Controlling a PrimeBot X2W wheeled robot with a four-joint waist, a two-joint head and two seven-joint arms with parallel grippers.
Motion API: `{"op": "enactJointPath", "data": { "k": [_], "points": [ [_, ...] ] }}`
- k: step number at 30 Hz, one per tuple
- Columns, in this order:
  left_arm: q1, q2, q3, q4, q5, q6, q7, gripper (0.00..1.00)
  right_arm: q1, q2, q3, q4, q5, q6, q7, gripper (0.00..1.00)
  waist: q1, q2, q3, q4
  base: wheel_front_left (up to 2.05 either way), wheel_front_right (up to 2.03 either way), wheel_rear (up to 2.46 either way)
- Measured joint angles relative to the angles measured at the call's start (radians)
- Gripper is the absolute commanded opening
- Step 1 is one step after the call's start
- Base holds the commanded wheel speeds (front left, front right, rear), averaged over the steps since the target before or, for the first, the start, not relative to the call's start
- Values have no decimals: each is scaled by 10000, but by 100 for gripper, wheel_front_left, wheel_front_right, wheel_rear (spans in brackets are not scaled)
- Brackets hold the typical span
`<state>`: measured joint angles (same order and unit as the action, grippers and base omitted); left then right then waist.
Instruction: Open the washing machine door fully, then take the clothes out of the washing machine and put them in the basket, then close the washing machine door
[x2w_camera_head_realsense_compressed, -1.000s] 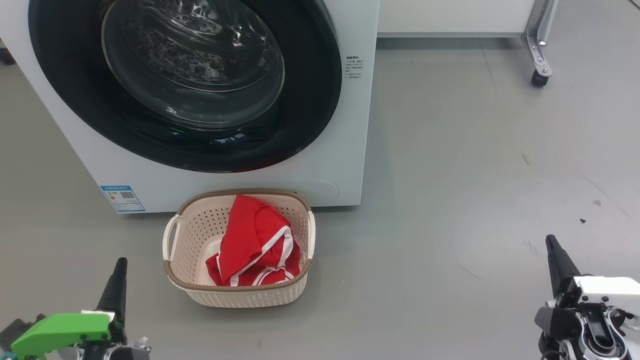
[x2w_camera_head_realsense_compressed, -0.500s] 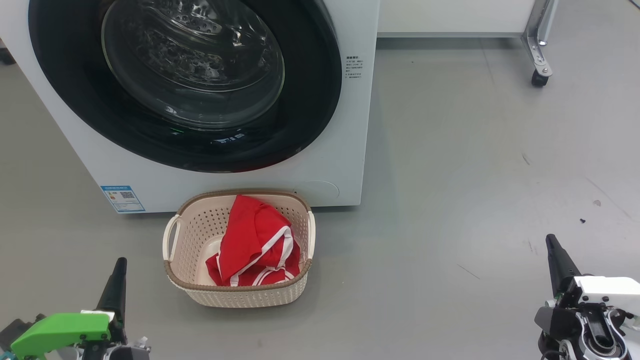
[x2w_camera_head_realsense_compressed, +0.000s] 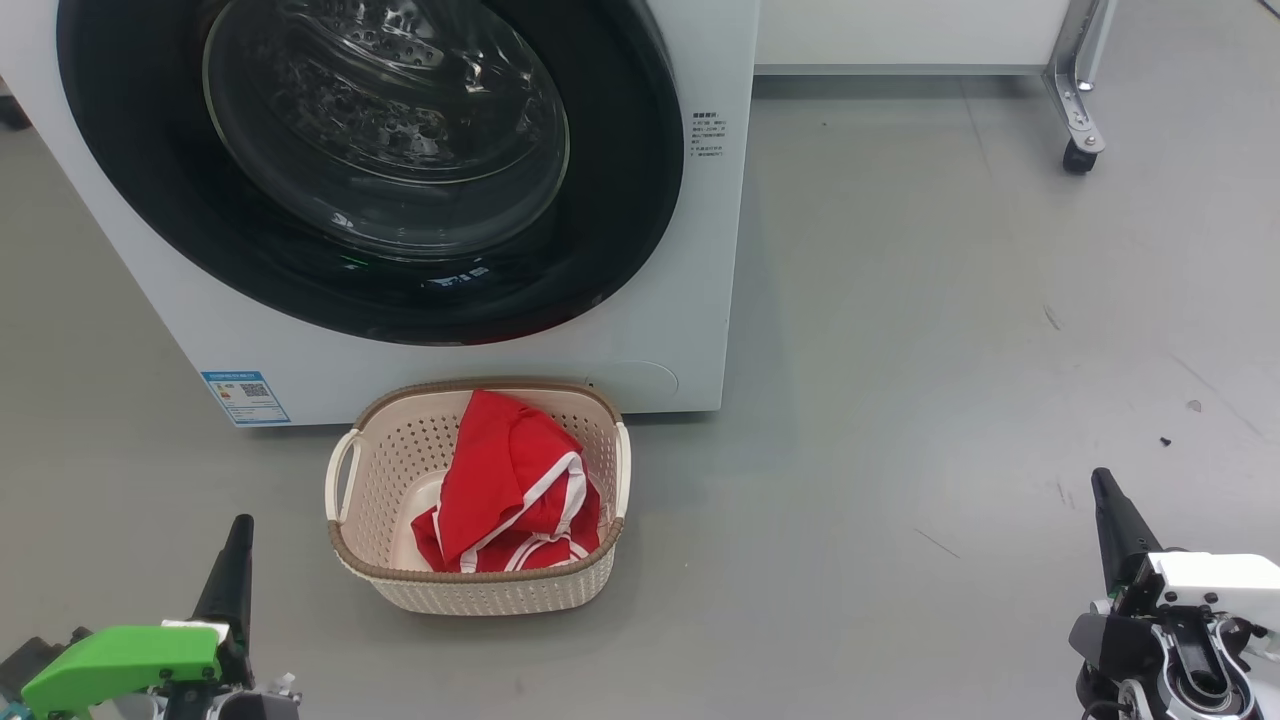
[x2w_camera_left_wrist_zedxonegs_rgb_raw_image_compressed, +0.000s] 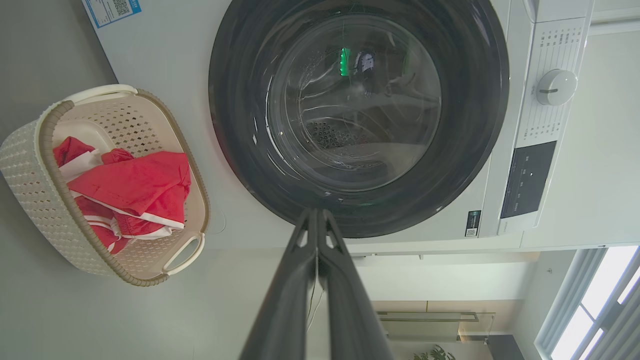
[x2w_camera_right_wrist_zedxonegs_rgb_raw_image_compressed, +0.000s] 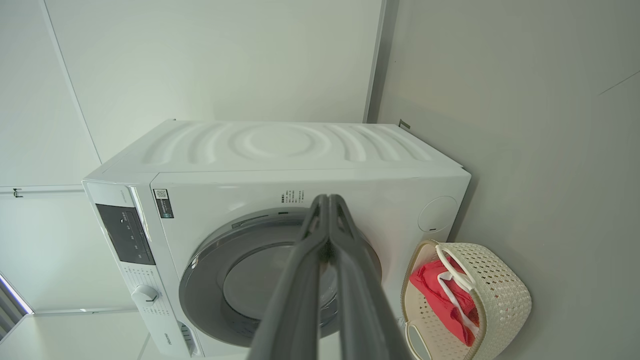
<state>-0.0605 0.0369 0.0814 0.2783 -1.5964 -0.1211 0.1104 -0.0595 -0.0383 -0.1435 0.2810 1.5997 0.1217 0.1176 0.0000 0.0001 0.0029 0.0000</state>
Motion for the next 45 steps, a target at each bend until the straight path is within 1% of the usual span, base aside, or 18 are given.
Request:
{"op": "enactJointPath", "data": {
  "k": [45],
  "points": [
    [-2,0,4,-8,0,0,0,0,0,0,19,-6,2,0,-2,0,0,0,1,0,0,0,0]
  ]
}}
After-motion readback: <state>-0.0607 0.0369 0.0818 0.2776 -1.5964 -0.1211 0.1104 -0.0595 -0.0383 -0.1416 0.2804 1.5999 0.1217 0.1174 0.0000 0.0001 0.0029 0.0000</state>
